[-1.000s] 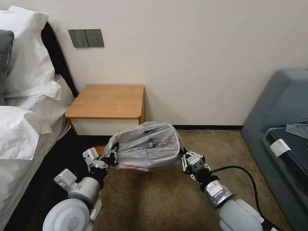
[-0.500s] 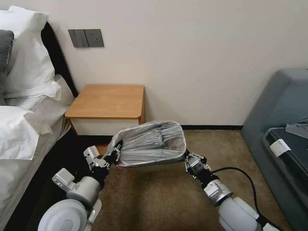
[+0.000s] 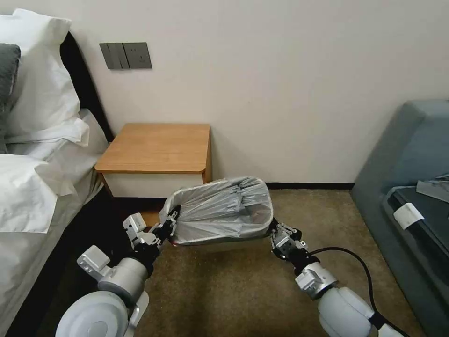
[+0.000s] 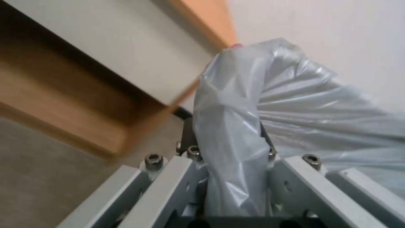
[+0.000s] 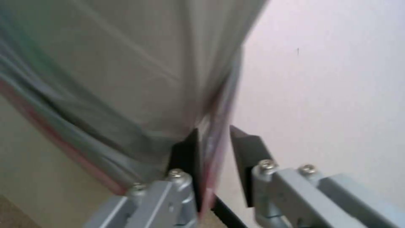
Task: Pick up the garbage bag from the table and place it over the trash can.
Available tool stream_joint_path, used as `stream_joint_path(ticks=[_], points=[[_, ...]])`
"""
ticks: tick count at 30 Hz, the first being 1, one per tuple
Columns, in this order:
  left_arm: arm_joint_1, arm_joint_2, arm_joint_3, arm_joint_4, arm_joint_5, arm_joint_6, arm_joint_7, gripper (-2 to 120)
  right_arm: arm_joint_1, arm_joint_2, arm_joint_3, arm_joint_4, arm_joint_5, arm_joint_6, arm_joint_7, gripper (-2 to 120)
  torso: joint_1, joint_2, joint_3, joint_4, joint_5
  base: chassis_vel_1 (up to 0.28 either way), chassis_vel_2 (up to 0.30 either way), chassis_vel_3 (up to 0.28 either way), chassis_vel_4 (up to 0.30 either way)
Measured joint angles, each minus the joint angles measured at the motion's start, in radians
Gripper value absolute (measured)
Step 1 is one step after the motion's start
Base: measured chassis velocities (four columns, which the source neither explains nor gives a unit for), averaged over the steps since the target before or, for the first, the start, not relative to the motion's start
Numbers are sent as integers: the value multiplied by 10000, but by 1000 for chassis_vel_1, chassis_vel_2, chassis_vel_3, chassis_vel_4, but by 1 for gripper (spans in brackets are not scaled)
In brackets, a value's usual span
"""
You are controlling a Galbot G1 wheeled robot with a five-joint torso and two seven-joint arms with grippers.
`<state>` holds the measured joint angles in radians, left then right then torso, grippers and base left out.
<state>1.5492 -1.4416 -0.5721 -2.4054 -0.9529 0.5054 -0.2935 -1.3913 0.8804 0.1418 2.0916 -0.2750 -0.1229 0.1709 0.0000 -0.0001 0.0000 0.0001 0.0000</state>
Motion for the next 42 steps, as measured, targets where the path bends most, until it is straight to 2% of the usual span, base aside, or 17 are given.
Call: stream_joint_path(ticks=[6, 11, 14, 15, 18, 19, 22, 23, 28, 31, 32, 35, 36, 37, 38, 39, 42], points=[[-132, 135, -7, 695, 1414, -183, 23, 3, -638, -34, 286, 545, -297, 79, -88, 47, 0, 0, 0, 0, -1, 0, 0, 0, 0], [-177, 133, -5, 983, 1973, -317, 22, 3, -974, -163, 547, 777, -435, 310, -224, 61, 0, 0, 0, 0, 0, 0, 0, 0, 0], [-114, 109, 55, 1255, 2936, -573, 164, 3, -1206, -219, 856, 1169, -343, 736, -295, 76, 0, 0, 0, -1, 0, 0, 0, 0, 0], [-114, 109, 55, 1255, 2936, -573, 164, 3, -1206, -219, 856, 1169, -343, 736, -295, 76, 0, 0, 0, -1, 0, 0, 0, 0, 0], [10, 131, 222, 1471, 4023, -1052, 634, 3, -996, -113, 945, 1750, 953, 1697, -400, 91, 0, 0, 0, -4, 0, 0, 0, 0, 0], [10, 131, 222, 1471, 4023, -1052, 634, 3, -996, -113, 945, 1750, 953, 1697, -400, 91, 0, 0, 0, -4, 0, 0, 0, 0, 0], [42, 247, 312, 1612, 4966, -1631, 1300, 3, -362, -202, 826, 2420, 2596, 2020, -864, 99, 0, 0, 0, 1, 1, 0, 0, 0, 0], [42, 247, 312, 1612, 4966, -1631, 1300, 3, -362, -202, 826, 2420, 2596, 2020, -864, 99, 0, 0, 0, 1, 1, 0, 0, 0, 0], [-37, 436, 445, 1741, 5763, -2172, 2040, 3, 1002, -905, 267, 3056, 4719, 883, -1377, 85, 0, 0, 0, -3, 2, 0, 0, 0, 0], [40, 427, 513, 1741, 6283, -2602, 2358, 3, 3263, -1773, -738, 2918, 5988, -312, -1927, 68, 0, 0, 1, -1, -1, 0, 0, 0, 0], [40, 427, 513, 1741, 6283, -2602, 2358, 3, 3263, -1773, -738, 2918, 5988, -312, -1927, 68, 0, 0, 1, -1, -1, 0, 0, 0, 0], [57, 314, 518, 1813, 6848, -2782, 2420, 3, 5380, -2153, -2340, 2772, 6973, -1586, -2015, 55, 0, 1, 0, -5, -1, 0, 0, 0, 0], [57, 314, 518, 1813, 6848, -2782, 2420, 3, 5380, -2153, -2340, 2772, 6973, -1586, -2015, 55, 0, 1, 0, -5, -1, 0, 0, 0, 0], [43, 291, 519, 1856, 6949, -2804, 2422, 3, 6400, -2131, -3139, 2663, 7428, -2187, -1883, 50, 0, 0, 1, -4, -2, 0, 0, 0, 0], [28, 278, 512, 1884, 6991, -2808, 2420, 3, 7374, -1988, -4026, 2451, 7824, -2747, -1665, 45, 0, 0, 0, -3, -3, 0, 0, 0, 0], [28, 278, 512, 1884, 6991, -2808, 2420, 3, 7374, -1988, -4026, 2451, 7824, -2747, -1665, 45, 0, 0, 0, -3, -3, 0, 0, 0, 0], [-48, 266, 423, 1951, 7109, -2854, 2403, 3, 9702, -1209, -6364, 1438, 8411, -3879, -1235, 32, 0, 0, 2, 3, 2, 0, 0, 0, 0]])
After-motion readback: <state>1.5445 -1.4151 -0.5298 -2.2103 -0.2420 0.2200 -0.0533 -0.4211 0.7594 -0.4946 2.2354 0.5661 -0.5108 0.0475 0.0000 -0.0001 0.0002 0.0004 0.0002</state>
